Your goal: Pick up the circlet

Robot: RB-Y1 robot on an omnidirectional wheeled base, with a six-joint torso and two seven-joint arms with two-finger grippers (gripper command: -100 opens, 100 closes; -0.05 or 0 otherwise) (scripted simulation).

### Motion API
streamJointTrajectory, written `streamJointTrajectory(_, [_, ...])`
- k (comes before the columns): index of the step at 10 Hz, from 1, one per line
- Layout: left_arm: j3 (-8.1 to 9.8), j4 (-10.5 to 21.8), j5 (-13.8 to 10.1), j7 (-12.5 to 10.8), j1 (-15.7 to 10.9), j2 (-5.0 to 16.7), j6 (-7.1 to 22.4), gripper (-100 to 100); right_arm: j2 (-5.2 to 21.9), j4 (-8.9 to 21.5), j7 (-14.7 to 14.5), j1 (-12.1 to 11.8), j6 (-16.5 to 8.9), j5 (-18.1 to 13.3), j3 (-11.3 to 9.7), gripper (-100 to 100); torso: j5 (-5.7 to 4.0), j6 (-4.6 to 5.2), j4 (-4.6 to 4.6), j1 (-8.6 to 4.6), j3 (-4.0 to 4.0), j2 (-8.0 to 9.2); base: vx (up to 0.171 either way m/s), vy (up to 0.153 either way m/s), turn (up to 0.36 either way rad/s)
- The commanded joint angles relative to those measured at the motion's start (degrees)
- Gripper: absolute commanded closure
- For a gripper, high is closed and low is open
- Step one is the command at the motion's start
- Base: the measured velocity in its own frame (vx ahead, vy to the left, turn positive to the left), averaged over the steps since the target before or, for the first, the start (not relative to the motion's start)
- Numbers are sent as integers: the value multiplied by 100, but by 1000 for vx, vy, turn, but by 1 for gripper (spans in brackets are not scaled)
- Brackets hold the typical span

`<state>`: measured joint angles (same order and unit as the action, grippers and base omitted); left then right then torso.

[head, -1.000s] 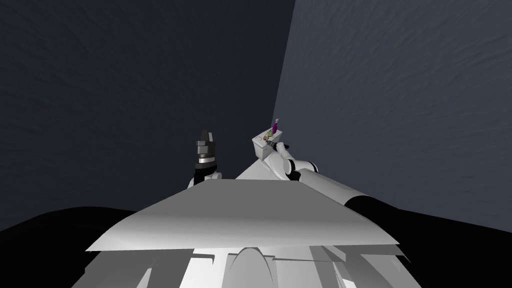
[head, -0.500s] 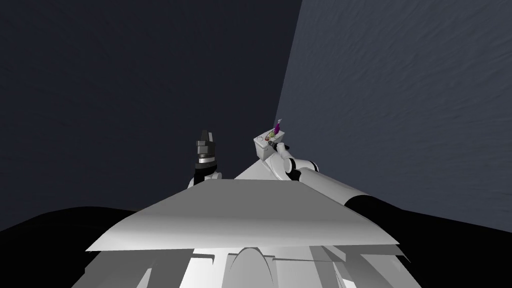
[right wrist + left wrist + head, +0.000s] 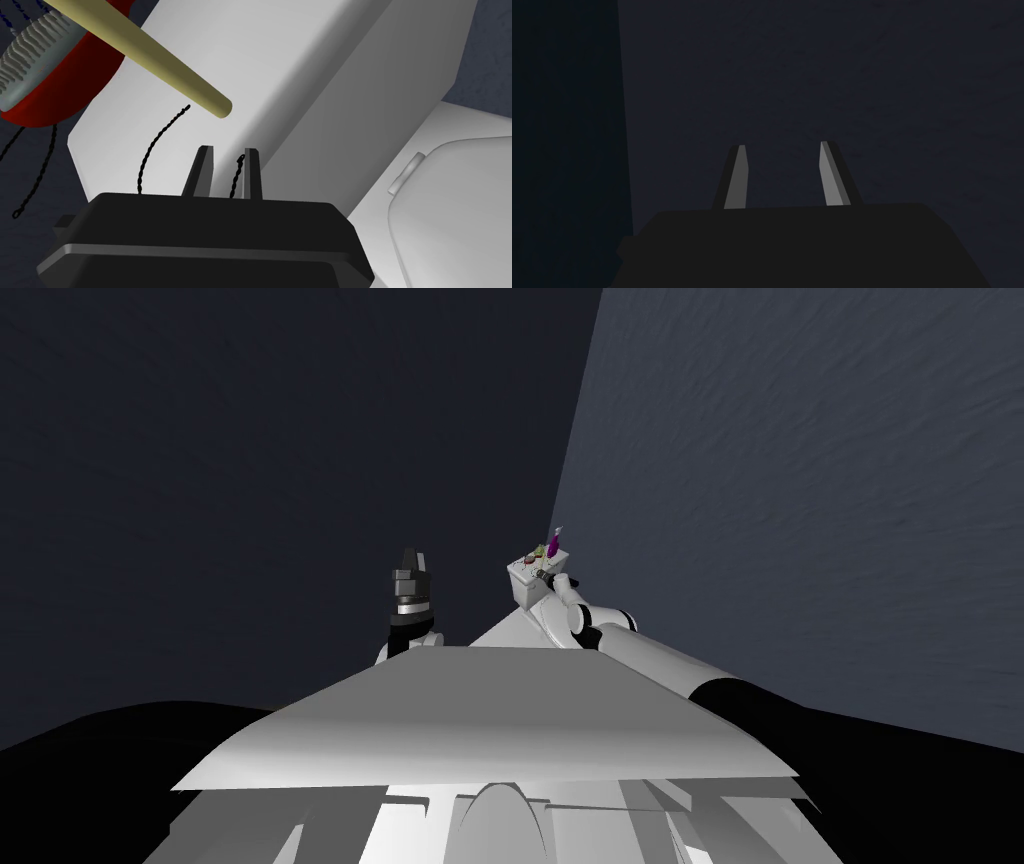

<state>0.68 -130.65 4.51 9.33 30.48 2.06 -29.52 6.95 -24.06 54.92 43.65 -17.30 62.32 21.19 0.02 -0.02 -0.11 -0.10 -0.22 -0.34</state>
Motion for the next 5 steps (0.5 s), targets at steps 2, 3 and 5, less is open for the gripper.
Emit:
streamJointTrajectory(2, [0, 0, 0, 0, 1, 0, 0, 0, 0, -123, 51, -10, -219, -95, -100, 100, 4, 10, 1, 5, 0, -1, 9, 46, -249])
streamJointTrajectory(3, [0, 0, 0, 0, 1, -1, 0, 0, -9, -148, 35, 3, -318, -96, -140, 100, 6, 9, 1, 16, 1, 2, -9, 72, -267])
streamJointTrajectory(5, [0, 0, 0, 0, 0, 0, 0, 0, -9, -148, 35, 3, -318, -96, -140, 100, 7, -7, 4, 23, 6, 7, -5, 32, -10])
